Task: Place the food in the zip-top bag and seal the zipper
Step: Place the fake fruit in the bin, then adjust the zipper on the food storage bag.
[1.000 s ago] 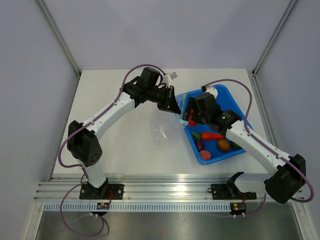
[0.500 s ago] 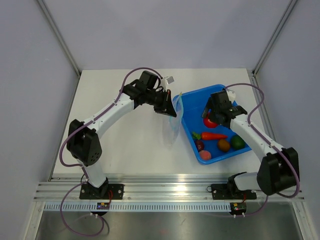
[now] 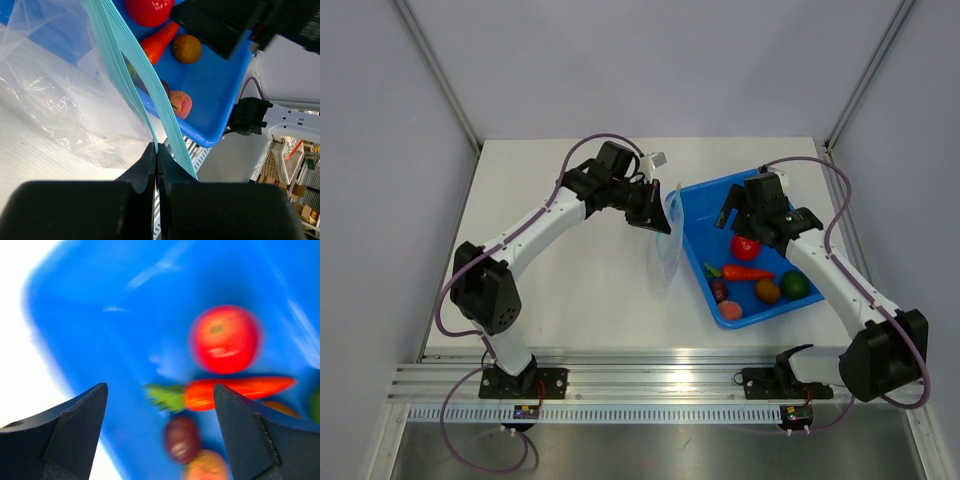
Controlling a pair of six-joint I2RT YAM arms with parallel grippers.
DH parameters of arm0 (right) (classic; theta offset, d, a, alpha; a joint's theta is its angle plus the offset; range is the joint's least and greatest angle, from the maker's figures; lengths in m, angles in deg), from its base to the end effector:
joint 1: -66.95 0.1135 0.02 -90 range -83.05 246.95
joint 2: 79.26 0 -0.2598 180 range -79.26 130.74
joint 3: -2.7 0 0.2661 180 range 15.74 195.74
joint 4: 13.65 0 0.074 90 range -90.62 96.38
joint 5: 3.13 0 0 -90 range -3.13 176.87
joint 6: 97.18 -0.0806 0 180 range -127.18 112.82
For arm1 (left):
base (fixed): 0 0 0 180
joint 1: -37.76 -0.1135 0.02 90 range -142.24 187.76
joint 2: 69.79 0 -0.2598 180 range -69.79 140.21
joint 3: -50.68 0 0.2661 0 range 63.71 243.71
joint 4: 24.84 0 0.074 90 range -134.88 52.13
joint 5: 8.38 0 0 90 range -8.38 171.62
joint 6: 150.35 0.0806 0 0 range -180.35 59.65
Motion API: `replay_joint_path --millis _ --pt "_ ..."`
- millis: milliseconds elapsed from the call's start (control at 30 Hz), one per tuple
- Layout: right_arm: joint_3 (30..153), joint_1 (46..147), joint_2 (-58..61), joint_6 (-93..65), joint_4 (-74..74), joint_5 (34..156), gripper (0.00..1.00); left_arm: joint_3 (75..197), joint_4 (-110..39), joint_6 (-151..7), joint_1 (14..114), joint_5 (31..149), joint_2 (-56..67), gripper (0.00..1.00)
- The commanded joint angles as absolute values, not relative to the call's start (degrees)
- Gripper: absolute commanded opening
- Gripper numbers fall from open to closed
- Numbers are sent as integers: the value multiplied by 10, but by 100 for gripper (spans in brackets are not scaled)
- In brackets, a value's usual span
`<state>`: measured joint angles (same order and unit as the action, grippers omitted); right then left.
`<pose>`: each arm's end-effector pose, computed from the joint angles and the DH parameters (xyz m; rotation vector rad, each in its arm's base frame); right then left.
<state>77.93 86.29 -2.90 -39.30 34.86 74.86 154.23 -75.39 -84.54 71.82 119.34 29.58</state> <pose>0.3110 0.0914 0.2443 0.3617 2.3906 0.1565 0.3226 -0.2776 0.2895 0.5575 2.4696 -1.2372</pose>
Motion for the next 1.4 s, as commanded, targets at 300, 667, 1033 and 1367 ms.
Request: replay_joint_path --millis 300,667,1033,1367 --pt "900 999 -22 -393 342 830 79 1537 -729 -843 718 1192 269 0" --pt "919 1013 62 -382 346 885 70 1527 -728 -842 718 1188 257 0" --pt "984 1018 85 -350 436 829 20 1505 -797 -781 714 1068 238 0" --pt "962 1018 97 -350 445 794 0 1469 -820 -766 676 1036 193 0"
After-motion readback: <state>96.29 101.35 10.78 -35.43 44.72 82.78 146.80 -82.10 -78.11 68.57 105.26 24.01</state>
